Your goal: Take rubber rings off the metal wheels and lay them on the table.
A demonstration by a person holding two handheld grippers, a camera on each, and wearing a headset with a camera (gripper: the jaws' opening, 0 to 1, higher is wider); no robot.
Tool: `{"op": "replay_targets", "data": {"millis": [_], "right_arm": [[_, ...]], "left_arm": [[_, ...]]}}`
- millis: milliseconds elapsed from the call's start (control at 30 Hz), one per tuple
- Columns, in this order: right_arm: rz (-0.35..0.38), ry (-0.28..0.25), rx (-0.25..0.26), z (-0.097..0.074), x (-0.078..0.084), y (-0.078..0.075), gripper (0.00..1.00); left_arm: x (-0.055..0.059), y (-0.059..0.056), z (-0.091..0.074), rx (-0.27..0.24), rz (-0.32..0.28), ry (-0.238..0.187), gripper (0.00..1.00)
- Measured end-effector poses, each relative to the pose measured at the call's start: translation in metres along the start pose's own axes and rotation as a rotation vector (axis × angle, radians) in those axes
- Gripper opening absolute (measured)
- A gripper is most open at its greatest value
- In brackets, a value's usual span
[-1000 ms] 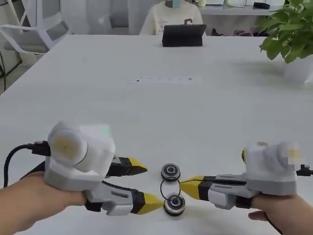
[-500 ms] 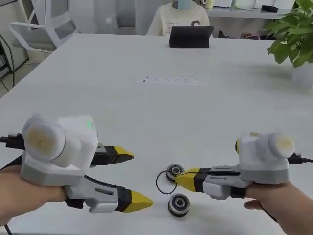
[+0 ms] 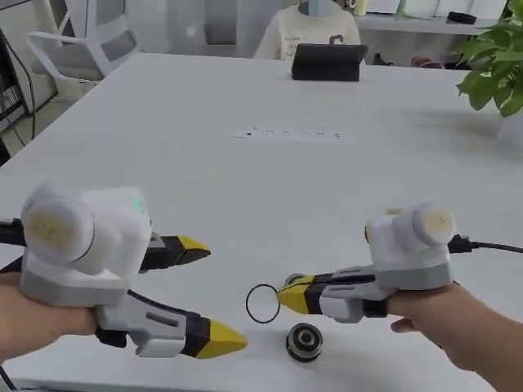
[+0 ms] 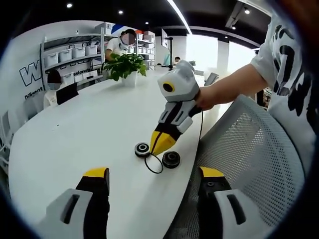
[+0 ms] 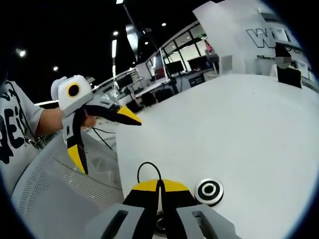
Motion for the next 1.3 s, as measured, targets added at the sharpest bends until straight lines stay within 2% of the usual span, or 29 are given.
{"op": "replay_targets", "data": {"millis": [333, 767, 1100, 1300], "right_arm": [[-0.021, 0.09, -0.01, 0.015, 0.009, -0.002, 0.0], [-0.034, 0.14, -0.01, 0.023, 0.017, -0.002, 0.0], [-0.036, 0.145, -0.01, 0.024, 0.019, -0.002, 0.0], [-0.032, 0.111, -0.01, 0.021, 0.014, 0.0, 0.06]], "left_arm": [[0.002, 0.004, -0.007, -0.023, -0.012, -0.011, 0.71], [0.006, 0.004, -0.005, -0.014, -0.027, 0.0, 0.72], [0.007, 0.005, -0.004, -0.01, -0.029, 0.007, 0.72], [0.007, 0.005, -0.004, -0.007, -0.032, 0.012, 0.72]]}}
Point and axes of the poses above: the centre of the closed fingertips' face, and the gripper's own axes: z roughly forward along the fingers, y roughly to its left, x roughly out of its underside, the point moved 5 cm from there along -z, roughly backward along the fingers, and after that the axes turned 10 degrees about -z, right-handed, at the moved point
